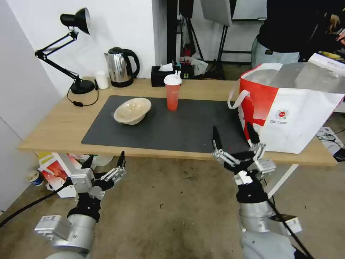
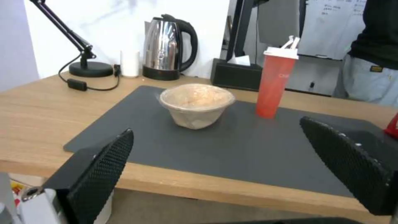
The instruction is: Pick up the trash from the table and place it into the takeout bag.
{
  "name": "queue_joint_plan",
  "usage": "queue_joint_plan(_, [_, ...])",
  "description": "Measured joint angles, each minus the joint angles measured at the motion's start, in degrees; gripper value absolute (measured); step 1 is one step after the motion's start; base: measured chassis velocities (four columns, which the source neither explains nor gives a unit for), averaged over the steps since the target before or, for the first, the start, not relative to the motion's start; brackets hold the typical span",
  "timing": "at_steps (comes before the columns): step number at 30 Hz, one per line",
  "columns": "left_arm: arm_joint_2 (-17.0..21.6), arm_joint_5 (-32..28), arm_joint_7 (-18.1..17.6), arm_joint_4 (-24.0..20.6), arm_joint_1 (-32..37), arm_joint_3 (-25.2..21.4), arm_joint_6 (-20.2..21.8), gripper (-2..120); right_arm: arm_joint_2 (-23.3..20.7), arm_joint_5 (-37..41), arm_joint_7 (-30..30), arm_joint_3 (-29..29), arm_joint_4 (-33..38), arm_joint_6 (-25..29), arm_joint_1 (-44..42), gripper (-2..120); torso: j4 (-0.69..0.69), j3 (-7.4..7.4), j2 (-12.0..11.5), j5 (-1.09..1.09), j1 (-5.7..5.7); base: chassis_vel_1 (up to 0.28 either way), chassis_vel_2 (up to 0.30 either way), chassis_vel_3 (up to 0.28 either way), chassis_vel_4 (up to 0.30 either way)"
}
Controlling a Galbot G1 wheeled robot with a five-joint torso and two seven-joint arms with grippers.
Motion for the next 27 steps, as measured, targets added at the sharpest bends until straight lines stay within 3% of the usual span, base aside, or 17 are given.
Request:
queue_joint_plan(9, [0.02, 0.01, 0.01, 0.05, 0.02, 0.04, -0.34, 100, -0.22, -1.56, 7.06, -2.51, -1.44, -3.03, -3.80, 100, 0.00, 0.00, 0.00, 0.00, 0.00, 0.000, 0.000, 0.000, 0.000])
queue_joint_plan(27, [0.02, 0.11, 0.06, 0.50, 0.16, 0.19, -0.63, 100, 2.19, -6.05, 14.99, -3.75, -4.62, -1.59, -7.61, 100, 0.00, 0.00, 0.00, 0.00, 0.00, 0.000, 0.000, 0.000, 0.000])
